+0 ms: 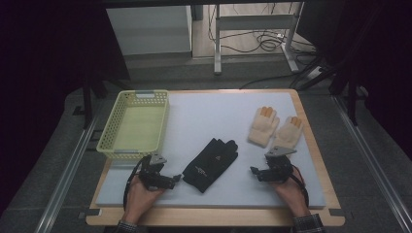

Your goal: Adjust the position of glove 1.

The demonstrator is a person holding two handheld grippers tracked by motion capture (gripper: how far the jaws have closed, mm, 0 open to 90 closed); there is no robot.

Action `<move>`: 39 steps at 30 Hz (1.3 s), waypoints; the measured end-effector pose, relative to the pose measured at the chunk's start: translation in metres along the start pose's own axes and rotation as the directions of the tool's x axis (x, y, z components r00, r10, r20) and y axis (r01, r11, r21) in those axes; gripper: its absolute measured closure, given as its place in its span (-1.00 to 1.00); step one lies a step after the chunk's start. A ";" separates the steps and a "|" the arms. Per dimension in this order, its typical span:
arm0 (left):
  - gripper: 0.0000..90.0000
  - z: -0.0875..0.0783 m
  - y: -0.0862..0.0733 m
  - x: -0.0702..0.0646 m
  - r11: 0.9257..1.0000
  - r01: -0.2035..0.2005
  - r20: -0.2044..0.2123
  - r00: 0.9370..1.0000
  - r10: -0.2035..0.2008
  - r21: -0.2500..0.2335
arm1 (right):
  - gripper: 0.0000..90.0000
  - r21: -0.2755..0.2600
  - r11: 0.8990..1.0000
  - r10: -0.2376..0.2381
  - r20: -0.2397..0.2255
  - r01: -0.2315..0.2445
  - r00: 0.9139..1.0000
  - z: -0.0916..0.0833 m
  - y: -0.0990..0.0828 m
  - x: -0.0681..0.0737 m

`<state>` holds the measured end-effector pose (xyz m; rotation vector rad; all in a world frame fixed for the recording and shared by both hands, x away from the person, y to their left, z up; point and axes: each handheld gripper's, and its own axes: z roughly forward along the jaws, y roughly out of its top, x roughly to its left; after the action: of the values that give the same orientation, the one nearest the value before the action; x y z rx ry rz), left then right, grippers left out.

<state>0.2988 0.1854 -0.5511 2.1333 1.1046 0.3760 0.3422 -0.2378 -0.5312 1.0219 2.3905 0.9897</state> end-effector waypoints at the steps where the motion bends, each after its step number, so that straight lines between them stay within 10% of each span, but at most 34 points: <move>1: -0.93 -0.001 0.000 0.000 1.000 -0.004 0.002 1.000 0.004 -0.001 | -0.57 -0.001 1.000 0.002 0.000 -0.002 1.000 0.000 0.000 0.000; 23: -1.00 -0.004 0.057 -0.028 0.999 -0.034 0.171 0.985 0.035 -0.010 | -0.57 -0.006 1.000 0.001 0.003 -0.001 1.000 0.000 -0.001 0.000; 39: -1.00 0.055 0.103 -0.060 0.989 -0.102 0.171 0.982 0.083 0.105 | -0.57 -0.007 1.000 0.001 0.002 -0.001 1.000 0.000 -0.001 0.000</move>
<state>0.3542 0.0717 -0.5151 2.2756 0.9539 0.1766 0.3416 -0.2382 -0.5319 1.0212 2.3835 0.9953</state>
